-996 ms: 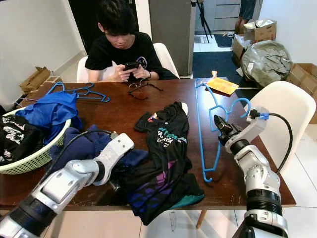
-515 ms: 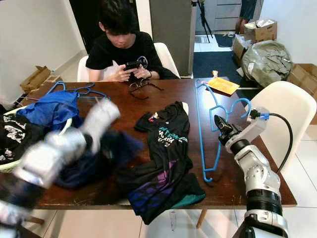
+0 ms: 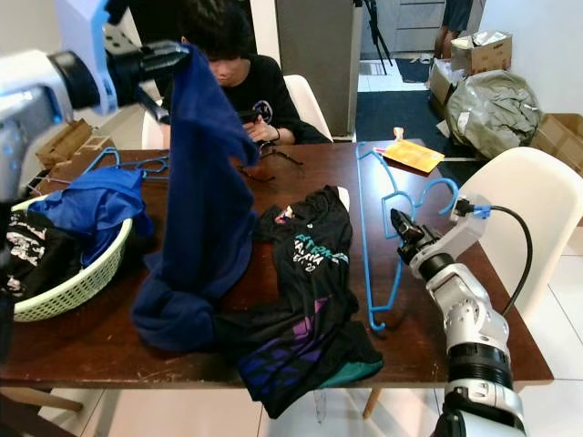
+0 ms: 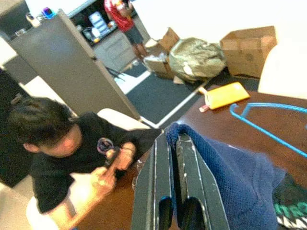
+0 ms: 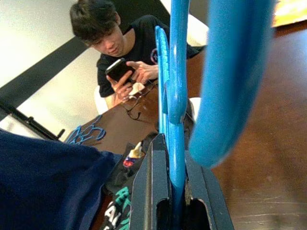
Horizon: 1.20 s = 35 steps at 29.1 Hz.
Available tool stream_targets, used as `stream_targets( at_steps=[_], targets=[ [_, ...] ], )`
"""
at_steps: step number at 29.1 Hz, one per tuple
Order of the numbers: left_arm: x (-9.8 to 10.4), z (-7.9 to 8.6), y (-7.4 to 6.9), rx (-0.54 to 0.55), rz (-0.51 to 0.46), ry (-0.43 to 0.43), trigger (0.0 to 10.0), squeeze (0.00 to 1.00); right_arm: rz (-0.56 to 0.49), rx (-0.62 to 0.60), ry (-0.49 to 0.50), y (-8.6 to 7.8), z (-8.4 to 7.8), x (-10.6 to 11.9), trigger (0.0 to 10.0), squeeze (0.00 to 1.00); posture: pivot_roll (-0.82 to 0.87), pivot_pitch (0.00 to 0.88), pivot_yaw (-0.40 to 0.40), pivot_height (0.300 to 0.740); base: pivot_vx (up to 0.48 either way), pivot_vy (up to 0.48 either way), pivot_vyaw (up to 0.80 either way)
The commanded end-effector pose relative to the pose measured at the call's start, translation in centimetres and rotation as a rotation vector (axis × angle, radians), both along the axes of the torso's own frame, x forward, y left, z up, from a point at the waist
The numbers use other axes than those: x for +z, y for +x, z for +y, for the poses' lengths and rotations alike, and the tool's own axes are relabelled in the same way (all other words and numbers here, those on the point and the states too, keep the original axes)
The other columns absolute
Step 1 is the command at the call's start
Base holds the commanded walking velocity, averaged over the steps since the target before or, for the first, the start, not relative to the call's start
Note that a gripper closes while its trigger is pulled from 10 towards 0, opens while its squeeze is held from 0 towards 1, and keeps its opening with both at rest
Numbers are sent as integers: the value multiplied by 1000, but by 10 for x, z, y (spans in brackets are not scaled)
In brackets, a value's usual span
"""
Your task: Hang hanger
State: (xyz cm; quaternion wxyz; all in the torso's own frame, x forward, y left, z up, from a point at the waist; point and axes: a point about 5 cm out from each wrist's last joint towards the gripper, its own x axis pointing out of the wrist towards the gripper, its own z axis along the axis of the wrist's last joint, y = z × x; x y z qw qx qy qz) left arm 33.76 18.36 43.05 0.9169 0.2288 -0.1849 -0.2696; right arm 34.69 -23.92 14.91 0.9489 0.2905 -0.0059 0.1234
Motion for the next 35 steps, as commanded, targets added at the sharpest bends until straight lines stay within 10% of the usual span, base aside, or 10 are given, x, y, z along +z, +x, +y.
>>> stream_targets(
  at_steps=[1, 2, 8, 15, 22, 28, 30, 35],
  targets=[
    [21, 11, -9, 37, -86, 1, 0, 0, -6, 0, 24, 2, 3, -1, 10000, 0, 46, 0, 63, 735, 0, 0, 0],
    [55, 25, -18, 98, -202, -31, 0, 0, -7, -2, 25, 2, 3, -1, 10000, 0, 46, 0, 65, 735, 0, 0, 0],
    [75, 33, -33, 76, -247, -76, 0, 0, -10, -5, 27, 2, 2, -1, 10000, 0, 46, 0, 63, 735, 0, 0, 0],
    [52, 21, -31, 1, -173, -49, 0, 0, -10, -2, 25, 3, 3, -1, 10000, 0, 42, 0, 56, 735, 0, 0, 0],
    [27, 50, -25, 138, -129, -69, 0, 0, -12, -2, 25, 3, 2, 0, 10000, 0, 40, 0, 54, 735, 0, 0, 0],
    [-41, 65, -35, 149, 142, -107, 0, 0, -10, 0, 26, 2, 0, 0, 10000, 0, 44, 0, 45, 735, 0, 0, 0],
    [-88, 46, -45, 38, 307, -14, 0, 0, -8, 4, 25, 2, 0, 1, 10000, 0, 49, 0, 41, 735, 0, 0, 0],
    [-129, 24, -61, -97, 453, 70, 0, 0, -7, 8, 24, 2, 0, 1, 10000, 0, 51, 0, 37, 735, 0, 0, 0]
  ],
)
